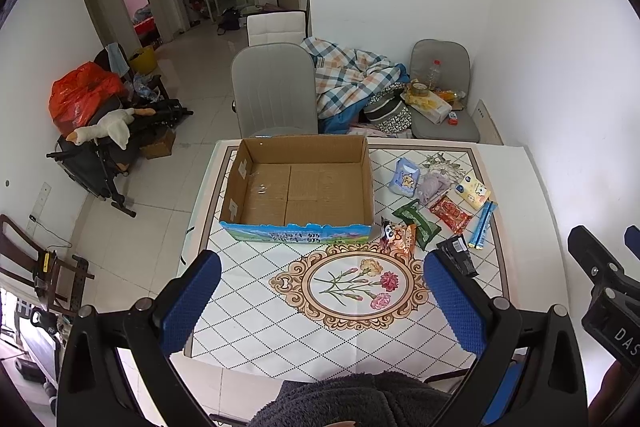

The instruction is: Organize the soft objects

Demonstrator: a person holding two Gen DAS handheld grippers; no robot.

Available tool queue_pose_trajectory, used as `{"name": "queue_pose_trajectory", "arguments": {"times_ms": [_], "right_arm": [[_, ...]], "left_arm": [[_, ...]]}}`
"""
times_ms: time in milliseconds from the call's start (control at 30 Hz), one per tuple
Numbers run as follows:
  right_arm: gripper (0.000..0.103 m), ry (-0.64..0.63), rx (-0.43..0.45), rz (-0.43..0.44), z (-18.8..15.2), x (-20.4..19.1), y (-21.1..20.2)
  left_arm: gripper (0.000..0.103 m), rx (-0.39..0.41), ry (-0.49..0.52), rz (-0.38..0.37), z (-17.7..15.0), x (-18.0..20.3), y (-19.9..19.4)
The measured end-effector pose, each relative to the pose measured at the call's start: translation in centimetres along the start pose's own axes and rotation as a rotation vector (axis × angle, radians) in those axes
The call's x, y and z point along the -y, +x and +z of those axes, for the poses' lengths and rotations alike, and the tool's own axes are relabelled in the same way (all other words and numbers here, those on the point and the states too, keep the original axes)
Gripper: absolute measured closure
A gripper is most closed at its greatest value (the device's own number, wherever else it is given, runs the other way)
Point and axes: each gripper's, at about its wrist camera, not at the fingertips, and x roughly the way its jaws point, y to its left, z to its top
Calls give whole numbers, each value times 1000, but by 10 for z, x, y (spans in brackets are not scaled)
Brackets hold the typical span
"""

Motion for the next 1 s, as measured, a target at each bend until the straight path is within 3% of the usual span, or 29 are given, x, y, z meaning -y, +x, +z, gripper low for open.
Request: {"name": "queue_pose_trajectory", "arguments": {"times_ms": [1000], "right_arm": [[0, -16, -8, 15, -6, -3, 4]], "left_arm": [[0, -10, -9, -5, -3, -2, 0]]}}
